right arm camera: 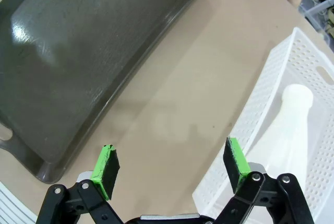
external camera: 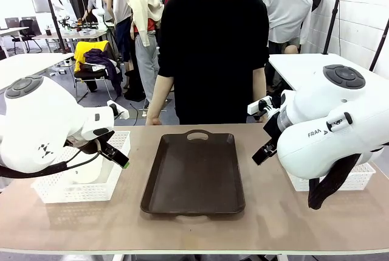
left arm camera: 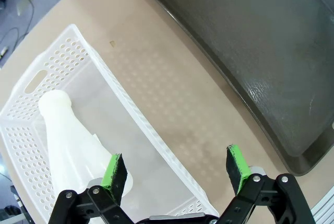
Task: Prepare the laboratory tools.
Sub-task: Pick up the Big flask that the person points to.
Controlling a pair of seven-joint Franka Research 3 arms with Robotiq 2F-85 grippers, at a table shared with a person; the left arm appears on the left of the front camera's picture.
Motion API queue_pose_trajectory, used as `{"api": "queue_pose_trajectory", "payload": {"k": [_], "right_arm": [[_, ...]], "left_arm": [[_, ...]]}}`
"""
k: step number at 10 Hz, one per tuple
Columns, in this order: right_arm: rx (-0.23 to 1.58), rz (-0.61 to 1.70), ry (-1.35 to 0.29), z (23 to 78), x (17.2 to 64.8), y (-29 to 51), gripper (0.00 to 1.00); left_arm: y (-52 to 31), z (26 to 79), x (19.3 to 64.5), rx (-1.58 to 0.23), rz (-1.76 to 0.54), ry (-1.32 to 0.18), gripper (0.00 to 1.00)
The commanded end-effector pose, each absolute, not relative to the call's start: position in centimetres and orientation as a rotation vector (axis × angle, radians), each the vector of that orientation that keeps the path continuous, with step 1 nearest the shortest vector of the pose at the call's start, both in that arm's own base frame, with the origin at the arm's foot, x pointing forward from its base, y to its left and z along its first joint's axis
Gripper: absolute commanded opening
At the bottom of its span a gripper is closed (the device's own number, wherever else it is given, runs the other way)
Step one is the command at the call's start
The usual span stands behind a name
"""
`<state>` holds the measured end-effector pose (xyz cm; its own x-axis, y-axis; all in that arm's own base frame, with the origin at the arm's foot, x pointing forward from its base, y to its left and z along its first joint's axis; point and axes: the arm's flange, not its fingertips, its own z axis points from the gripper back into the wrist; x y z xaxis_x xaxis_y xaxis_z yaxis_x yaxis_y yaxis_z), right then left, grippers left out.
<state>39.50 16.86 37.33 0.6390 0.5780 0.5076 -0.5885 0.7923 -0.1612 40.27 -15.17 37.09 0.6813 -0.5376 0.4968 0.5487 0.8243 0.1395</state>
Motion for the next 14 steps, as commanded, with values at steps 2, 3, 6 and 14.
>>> {"api": "queue_pose_trajectory", "payload": {"k": [2,3,6,14], "right_arm": [[0.021,0.663,-0.572,37.3,39.5,16.8,1.0],[0.021,0.663,-0.572,37.3,39.5,16.8,1.0],[0.105,0.611,-0.586,40.3,39.1,14.4,1.0],[0.911,0.537,-0.496,48.0,39.0,2.7,1.0]], "left_arm": [[-15.1,37.1,40.3,-0.021,-0.607,-0.551,1.0],[-15.1,37.1,40.3,-0.021,-0.607,-0.551,1.0],[-15.3,39.8,40.0,-0.066,-0.602,-0.565,1.0],[-5.2,46.9,42.7,-0.978,-0.432,-0.33,1.0]]}}
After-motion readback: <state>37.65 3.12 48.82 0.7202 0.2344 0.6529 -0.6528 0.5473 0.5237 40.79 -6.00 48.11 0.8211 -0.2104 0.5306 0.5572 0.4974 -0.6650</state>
